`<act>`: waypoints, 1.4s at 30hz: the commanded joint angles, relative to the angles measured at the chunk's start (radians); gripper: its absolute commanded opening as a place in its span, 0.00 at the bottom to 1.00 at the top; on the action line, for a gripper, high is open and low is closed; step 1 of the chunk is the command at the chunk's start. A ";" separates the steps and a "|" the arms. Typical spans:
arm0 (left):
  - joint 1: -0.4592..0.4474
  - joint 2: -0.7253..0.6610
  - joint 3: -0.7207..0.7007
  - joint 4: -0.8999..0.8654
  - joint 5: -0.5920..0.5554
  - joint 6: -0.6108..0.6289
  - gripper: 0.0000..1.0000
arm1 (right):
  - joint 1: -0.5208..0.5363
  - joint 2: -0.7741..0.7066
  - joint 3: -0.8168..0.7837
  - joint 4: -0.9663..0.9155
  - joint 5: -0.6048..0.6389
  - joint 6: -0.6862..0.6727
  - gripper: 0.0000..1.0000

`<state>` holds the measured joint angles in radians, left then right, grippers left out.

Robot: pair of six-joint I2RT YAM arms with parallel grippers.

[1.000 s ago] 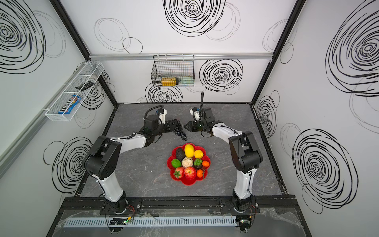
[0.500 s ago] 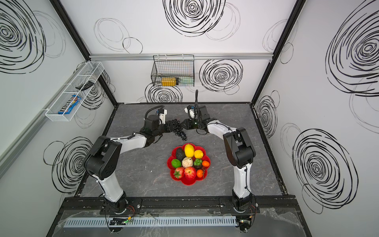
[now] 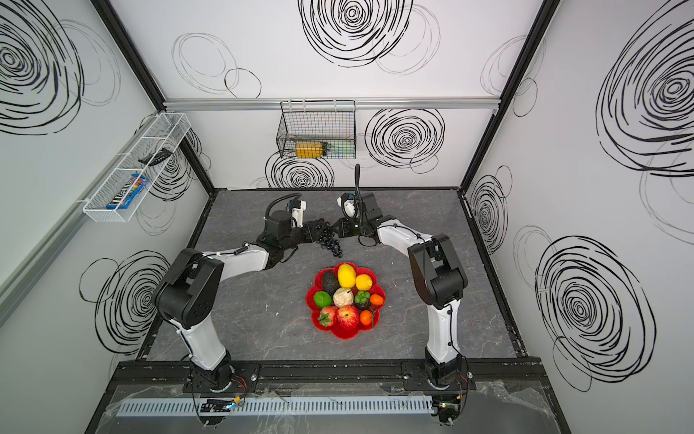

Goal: Arrange fruit in a fruit bowl
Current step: Place the fruits in the fruit bowl.

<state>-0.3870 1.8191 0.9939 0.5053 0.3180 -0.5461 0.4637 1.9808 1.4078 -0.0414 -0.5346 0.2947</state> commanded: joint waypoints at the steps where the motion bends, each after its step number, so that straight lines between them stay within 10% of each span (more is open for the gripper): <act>1: 0.002 -0.014 -0.019 0.116 0.015 -0.007 0.48 | 0.023 -0.075 0.022 -0.036 0.083 -0.035 0.00; 25: 0.026 -0.650 -0.560 0.140 -0.222 -0.094 0.75 | 0.137 -0.352 0.062 -0.068 0.196 -0.087 0.00; 42: 0.044 -1.110 -0.890 0.107 -0.425 0.076 0.92 | 0.204 -0.683 -0.001 -0.216 0.195 -0.108 0.00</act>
<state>-0.3542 0.7258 0.1173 0.5434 -0.0586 -0.5125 0.6518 1.3605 1.4189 -0.2165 -0.3439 0.2115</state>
